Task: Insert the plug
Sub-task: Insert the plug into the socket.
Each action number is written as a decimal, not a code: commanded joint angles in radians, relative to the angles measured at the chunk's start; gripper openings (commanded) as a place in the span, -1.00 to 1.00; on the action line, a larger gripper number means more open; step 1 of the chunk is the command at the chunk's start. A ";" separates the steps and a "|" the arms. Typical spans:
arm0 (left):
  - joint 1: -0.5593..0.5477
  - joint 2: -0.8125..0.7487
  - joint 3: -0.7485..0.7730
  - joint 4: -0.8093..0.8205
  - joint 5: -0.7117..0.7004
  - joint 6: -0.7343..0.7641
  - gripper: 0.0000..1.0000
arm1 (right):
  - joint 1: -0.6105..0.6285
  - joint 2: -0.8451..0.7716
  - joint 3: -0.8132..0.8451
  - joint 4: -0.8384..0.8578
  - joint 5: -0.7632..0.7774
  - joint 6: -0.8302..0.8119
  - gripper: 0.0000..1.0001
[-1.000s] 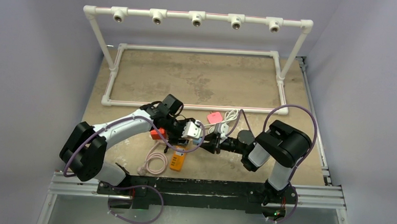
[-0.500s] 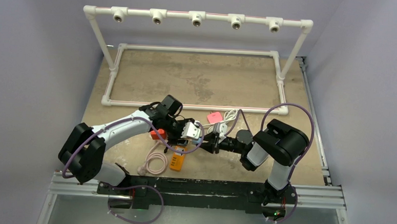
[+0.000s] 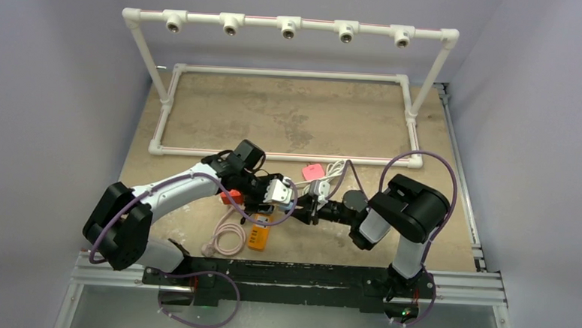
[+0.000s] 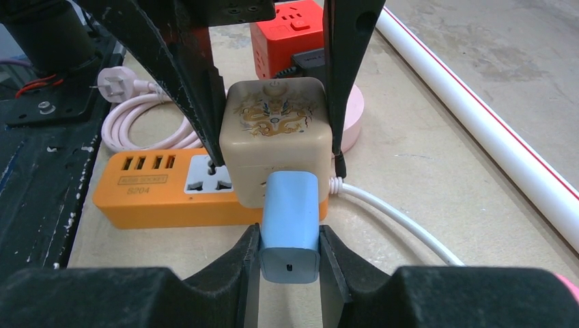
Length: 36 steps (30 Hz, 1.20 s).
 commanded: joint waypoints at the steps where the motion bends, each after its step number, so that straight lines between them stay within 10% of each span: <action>1: -0.030 0.082 -0.062 0.064 0.001 0.049 -1.00 | 0.092 -0.026 0.100 0.192 -0.050 0.005 -1.00; 20: -0.021 0.052 -0.065 -0.055 0.007 0.229 -1.00 | 0.125 -0.024 0.137 0.117 -0.121 -0.025 -1.00; 24: -0.003 0.017 -0.024 -0.106 -0.024 0.213 -0.08 | 0.125 -0.034 0.112 0.109 -0.109 -0.035 -1.00; 36: 0.062 0.011 0.069 -0.284 -0.028 0.259 0.98 | 0.125 -0.052 0.085 0.108 -0.075 -0.026 -1.00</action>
